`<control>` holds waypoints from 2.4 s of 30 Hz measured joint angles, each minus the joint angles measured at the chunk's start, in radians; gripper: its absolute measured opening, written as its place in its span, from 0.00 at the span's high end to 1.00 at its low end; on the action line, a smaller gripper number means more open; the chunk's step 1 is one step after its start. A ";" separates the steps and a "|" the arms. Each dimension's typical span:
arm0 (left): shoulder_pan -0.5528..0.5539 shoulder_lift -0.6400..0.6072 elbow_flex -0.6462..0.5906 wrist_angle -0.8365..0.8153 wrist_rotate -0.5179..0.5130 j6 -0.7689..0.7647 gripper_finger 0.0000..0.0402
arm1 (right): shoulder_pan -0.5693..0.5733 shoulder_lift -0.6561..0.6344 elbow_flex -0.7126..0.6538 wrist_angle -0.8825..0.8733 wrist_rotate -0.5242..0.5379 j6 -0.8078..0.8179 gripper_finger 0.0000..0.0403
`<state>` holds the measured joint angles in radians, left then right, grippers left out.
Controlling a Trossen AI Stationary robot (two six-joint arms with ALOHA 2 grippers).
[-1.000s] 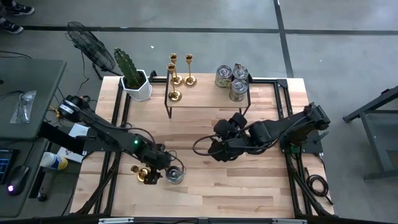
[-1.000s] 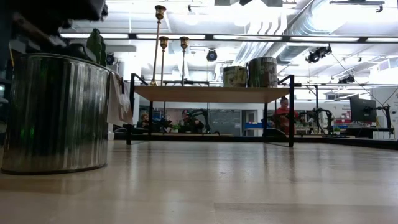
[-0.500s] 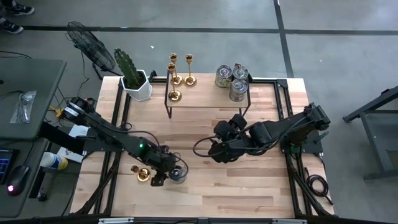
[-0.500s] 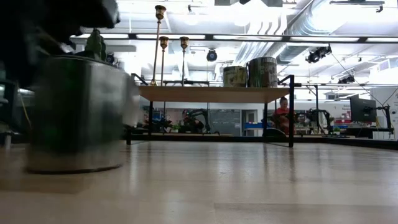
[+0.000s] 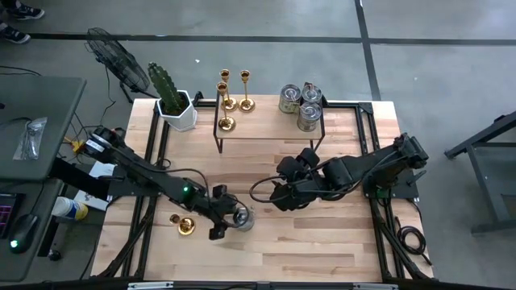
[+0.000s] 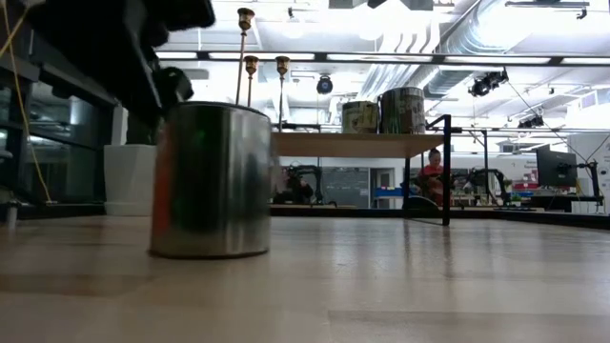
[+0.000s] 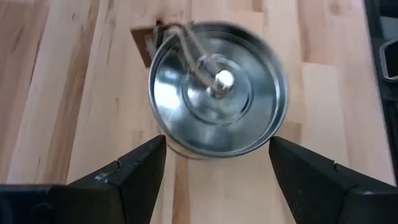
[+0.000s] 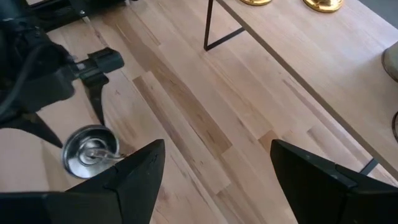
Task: Pick & Place candle stick holders
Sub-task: Align the silver scented candle with the other silver scented candle on the shelf
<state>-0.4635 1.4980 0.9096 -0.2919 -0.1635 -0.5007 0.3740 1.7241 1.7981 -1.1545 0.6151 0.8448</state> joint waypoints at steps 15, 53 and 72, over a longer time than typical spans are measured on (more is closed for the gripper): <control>0.164 0.107 0.000 0.212 0.017 0.006 0.31 | 0.000 0.000 0.000 0.001 -0.019 0.000 0.29; 0.221 -0.795 -0.113 -0.371 -0.295 0.109 0.31 | -0.028 0.005 0.000 0.070 -0.213 -0.017 0.29; 0.221 -1.420 -0.335 -0.360 -0.241 -0.032 0.31 | -0.155 0.190 0.000 0.174 -0.555 -0.365 0.11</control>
<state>-0.2424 0.0776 0.5743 -0.6520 -0.4042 -0.5331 0.2190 1.9140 1.7981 -0.9802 0.0599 0.4799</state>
